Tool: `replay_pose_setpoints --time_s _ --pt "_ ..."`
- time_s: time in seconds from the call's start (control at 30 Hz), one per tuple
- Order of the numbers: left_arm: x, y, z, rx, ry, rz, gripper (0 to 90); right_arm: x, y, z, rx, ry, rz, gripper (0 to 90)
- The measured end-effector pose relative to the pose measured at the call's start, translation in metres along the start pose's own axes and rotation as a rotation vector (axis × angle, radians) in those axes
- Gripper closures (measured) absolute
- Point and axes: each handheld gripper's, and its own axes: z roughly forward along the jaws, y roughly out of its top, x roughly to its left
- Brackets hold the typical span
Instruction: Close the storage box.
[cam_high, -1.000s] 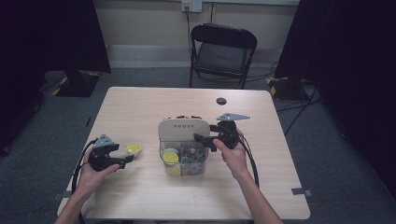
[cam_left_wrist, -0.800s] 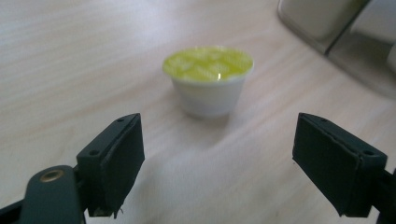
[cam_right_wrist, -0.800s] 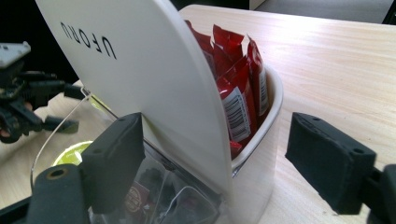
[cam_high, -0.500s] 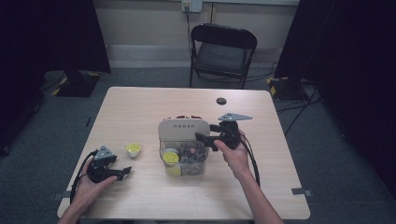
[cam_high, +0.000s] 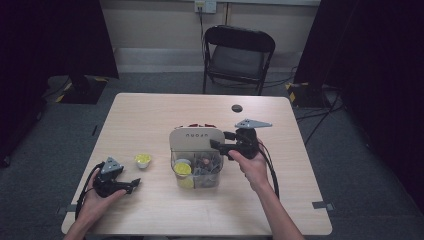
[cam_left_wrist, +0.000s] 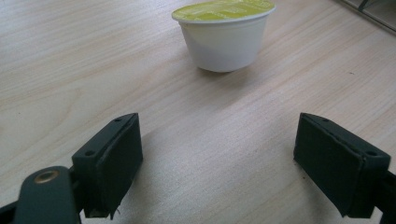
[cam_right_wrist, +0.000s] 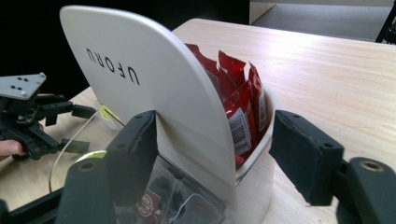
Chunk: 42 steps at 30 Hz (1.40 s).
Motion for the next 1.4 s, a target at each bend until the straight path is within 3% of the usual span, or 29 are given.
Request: replay_pose_setpoints --time_s 0.6,1.4 --pt "0.000 0.000 0.000 0.000 -0.002 0.000 14.9 0.007 0.007 -0.008 -0.042 0.088 0.000 48.5" --pt "0.000 0.000 0.000 0.000 -0.005 0.001 14.8 0.012 0.003 -0.022 -0.065 0.138 -0.005 50.6"
